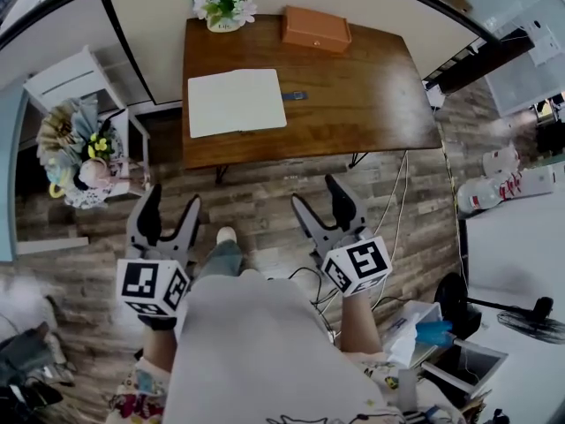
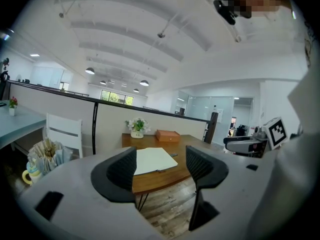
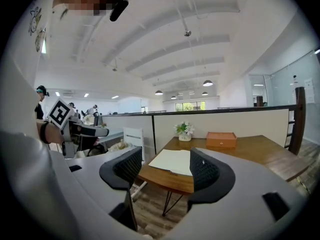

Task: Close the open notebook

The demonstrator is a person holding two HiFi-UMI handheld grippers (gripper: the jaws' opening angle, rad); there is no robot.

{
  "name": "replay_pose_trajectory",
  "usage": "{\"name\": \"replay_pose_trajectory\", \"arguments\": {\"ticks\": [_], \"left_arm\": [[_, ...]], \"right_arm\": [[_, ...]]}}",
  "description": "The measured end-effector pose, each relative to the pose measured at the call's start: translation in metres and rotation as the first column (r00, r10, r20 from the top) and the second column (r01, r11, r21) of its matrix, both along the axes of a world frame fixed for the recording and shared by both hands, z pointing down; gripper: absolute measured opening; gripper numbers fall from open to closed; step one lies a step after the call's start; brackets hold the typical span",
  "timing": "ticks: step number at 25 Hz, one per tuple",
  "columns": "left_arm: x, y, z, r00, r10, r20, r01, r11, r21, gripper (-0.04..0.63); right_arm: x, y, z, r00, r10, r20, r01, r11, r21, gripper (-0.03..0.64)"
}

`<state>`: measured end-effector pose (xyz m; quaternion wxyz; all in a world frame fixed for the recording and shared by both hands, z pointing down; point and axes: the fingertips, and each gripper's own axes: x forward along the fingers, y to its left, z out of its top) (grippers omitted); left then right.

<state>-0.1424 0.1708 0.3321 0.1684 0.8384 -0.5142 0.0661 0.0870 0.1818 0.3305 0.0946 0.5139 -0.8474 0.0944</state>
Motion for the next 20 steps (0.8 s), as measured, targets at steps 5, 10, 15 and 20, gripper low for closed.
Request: {"name": "replay_pose_trajectory", "arguments": {"ticks": [5, 10, 15, 20], "left_arm": [[-0.008, -0.027, 0.002, 0.999, 0.035, -0.008, -0.035, 0.999, 0.002, 0.299], [-0.014, -0.04, 0.009, 0.997, 0.075, -0.011, -0.075, 0.997, -0.021, 0.317], [-0.013, -0.05, 0.018, 0.996, 0.091, -0.014, -0.091, 0.994, -0.057, 0.328], [-0.01, -0.068, 0.027, 0.997, 0.079, -0.011, -0.08, 0.993, -0.082, 0.331]], "right_arm": [[-0.008, -0.024, 0.003, 1.0, 0.026, 0.001, -0.026, 1.0, -0.014, 0.27], [-0.018, -0.037, 0.008, 0.999, 0.051, 0.005, -0.05, 0.998, -0.038, 0.276], [-0.017, -0.047, 0.014, 0.998, 0.058, 0.005, -0.057, 0.996, -0.073, 0.282], [-0.012, -0.069, 0.023, 0.998, 0.059, 0.011, -0.058, 0.994, -0.095, 0.284]]}}
